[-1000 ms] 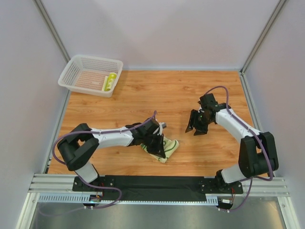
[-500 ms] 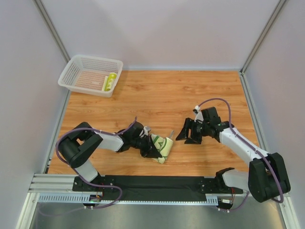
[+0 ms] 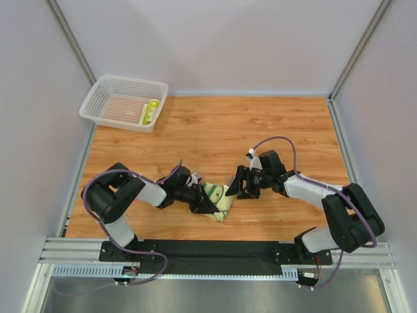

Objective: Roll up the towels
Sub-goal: Roll the towel

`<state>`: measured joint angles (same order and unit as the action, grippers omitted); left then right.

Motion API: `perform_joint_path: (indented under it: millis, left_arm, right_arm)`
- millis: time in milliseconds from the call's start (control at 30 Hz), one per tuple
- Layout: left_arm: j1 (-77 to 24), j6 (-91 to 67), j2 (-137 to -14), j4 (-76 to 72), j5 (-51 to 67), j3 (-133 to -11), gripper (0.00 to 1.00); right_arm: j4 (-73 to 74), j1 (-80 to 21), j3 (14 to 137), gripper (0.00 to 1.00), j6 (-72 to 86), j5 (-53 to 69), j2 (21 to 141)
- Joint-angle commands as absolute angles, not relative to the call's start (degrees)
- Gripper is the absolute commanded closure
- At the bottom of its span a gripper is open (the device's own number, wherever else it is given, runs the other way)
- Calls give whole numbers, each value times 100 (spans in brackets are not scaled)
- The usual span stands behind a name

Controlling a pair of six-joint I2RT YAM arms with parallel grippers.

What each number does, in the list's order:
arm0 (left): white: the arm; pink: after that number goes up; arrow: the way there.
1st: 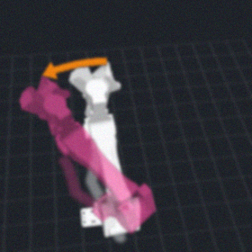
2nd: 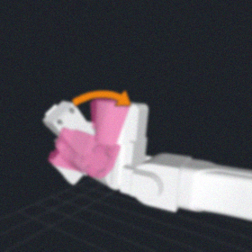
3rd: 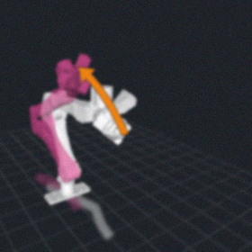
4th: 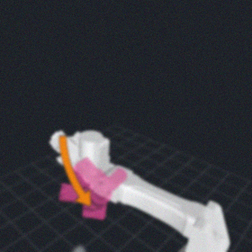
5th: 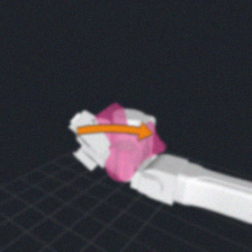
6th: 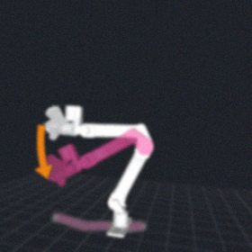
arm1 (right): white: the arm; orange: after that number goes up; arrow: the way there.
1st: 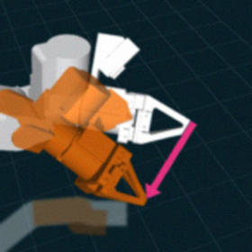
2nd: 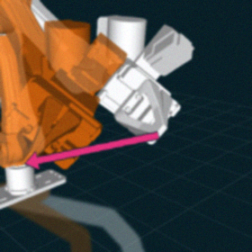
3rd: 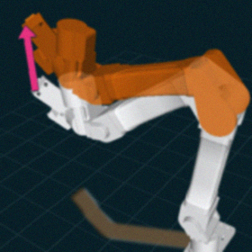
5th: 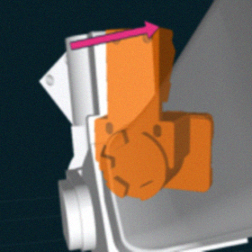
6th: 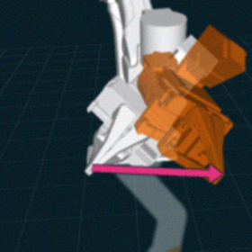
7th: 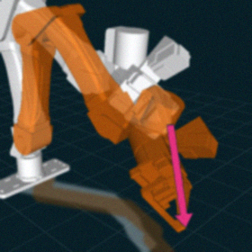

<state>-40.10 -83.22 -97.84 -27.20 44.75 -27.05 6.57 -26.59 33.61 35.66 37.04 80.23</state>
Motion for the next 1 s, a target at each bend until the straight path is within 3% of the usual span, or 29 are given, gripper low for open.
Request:
perform_joint_path:
  millis: [0,333,400,467,533,767,967]
  left_arm:
    - [-3938,-8446,-9932,-2663,4535,-2672,100]
    - [-3911,-8455,-9958,-2698,4579,-2689,100]
    - [-3911,-8429,-9975,-2707,4605,-2698,100]
    - [-3911,-8376,-9967,-2672,4623,-2733,100]
    - [-3911,-8149,-9958,-2348,4623,-2838,100]
    - [-3902,-6672,-9475,120,3930,-3559,77]
    - [-3937,-5724,-8993,1861,2920,-4174,73]
  right_arm:
    - [53,-2724,3463,28,3612,3814,8314]
    - [-395,-3102,3665,33,3779,3691,9079]
    - [-457,-3129,3683,39,3814,3621,9176]
    - [-378,-3173,3709,56,3832,3472,9272]
    - [-247,-3173,3779,67,3823,3411,9351]
    - [535,-3199,4043,75,3692,2980,9422]
    - [1177,-3340,4306,76,3604,2628,9343]
